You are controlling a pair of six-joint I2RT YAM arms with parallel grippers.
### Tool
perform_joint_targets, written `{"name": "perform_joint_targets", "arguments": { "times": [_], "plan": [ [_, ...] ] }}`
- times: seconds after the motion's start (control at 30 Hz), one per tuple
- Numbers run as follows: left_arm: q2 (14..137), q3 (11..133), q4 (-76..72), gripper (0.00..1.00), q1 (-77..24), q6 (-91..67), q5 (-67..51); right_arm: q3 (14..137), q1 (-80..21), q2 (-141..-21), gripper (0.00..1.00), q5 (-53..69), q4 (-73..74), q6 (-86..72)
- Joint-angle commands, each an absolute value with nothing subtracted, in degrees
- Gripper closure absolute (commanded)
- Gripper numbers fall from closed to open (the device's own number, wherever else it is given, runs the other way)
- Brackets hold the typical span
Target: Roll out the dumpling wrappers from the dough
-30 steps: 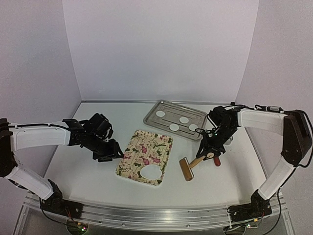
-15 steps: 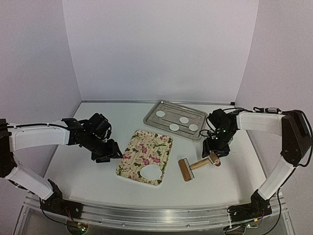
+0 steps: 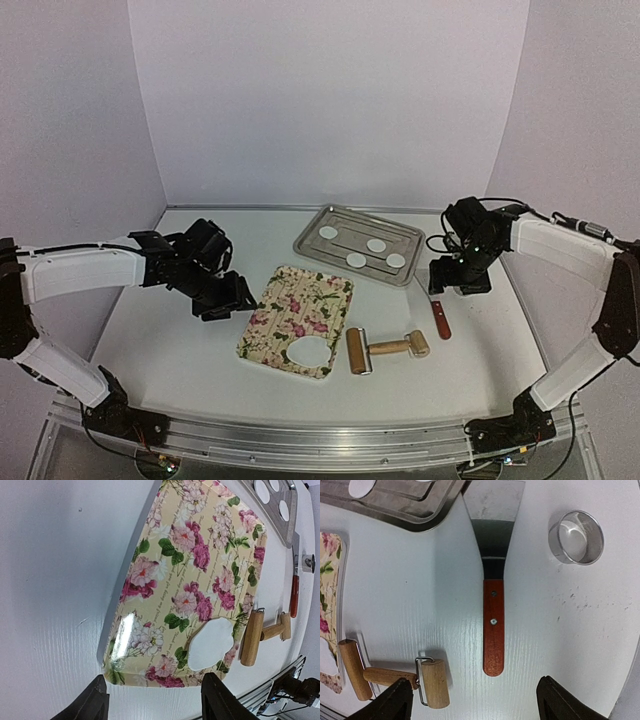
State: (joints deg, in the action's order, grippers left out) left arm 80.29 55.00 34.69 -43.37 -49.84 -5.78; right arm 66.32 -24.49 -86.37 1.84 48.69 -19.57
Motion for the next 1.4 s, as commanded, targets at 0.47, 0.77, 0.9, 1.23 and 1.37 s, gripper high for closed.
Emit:
{"name": "perform_joint_targets", "arguments": {
  "times": [0.47, 0.77, 0.9, 1.23, 1.37],
  "plan": [
    [79.9, 57.8, 33.0, 0.16, -38.5, -51.4, -6.0, 76.9, 1.7, -98.6, 0.39, 14.8, 49.5, -19.5],
    [83.2, 61.8, 32.3, 0.16, -37.6, -49.7, -4.4, 83.7, 3.8, -108.7, 0.52, 12.0, 49.6, -18.8],
    [87.1, 66.2, 34.8, 0.16, -37.4, -46.1, -3.8, 85.8, 3.8, -112.1, 0.55, 13.1, 49.7, -18.6],
    [93.9, 73.0, 37.6, 0.16, -36.2, -41.6, -5.4, 87.5, 3.8, -116.8, 0.75, 11.3, 50.0, -19.4],
    [94.9, 74.0, 37.9, 0.16, -36.0, -41.1, -5.8, 87.7, 3.8, -116.7, 0.88, 11.3, 50.2, -19.5]
  ]
}}
